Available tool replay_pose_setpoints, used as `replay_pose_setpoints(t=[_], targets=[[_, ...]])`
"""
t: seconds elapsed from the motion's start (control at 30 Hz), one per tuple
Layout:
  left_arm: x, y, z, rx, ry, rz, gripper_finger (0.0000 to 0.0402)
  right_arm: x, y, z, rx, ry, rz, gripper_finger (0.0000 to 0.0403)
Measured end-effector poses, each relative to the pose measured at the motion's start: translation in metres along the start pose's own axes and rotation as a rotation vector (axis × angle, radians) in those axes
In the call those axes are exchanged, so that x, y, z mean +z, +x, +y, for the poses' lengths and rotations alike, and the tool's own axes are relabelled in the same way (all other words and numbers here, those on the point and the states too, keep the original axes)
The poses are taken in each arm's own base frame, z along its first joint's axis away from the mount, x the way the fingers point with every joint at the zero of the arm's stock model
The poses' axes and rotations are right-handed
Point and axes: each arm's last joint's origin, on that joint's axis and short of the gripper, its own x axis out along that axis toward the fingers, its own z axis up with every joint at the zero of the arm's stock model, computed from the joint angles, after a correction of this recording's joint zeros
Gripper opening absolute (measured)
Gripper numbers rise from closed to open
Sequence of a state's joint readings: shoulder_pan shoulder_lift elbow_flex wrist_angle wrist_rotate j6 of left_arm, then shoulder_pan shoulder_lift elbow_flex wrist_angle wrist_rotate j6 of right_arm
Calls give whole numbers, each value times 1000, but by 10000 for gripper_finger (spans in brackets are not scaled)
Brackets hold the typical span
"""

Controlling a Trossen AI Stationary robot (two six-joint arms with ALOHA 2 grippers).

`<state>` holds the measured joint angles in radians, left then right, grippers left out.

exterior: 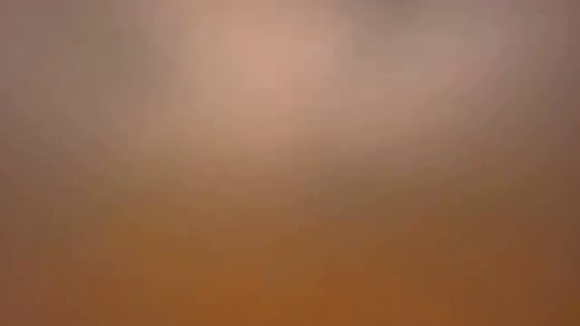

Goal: Pick & Place USB Port
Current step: Put the left blue charger cable into the orange bin

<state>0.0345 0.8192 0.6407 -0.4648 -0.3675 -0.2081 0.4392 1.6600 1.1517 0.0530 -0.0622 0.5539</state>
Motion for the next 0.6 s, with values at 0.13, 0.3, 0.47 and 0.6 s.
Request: replay_pose_setpoints(t=[0.13, 0.3, 0.47, 0.6], targets=[[2, 0, 1, 3, 18, -19, 21, -1, 26, -14, -49, 55, 83, 13], [3, 1, 2, 6, 39, -22, 21, 4, 51, -24, -44, 82, 137, 14], [2, 1, 2, 6, 54, -19, 21, 2, 62, -28, -8, 120, 192, 14], [2, 1, 2, 6, 54, -15, 21, -4, 61, -29, -48, 136, 229, 15]])
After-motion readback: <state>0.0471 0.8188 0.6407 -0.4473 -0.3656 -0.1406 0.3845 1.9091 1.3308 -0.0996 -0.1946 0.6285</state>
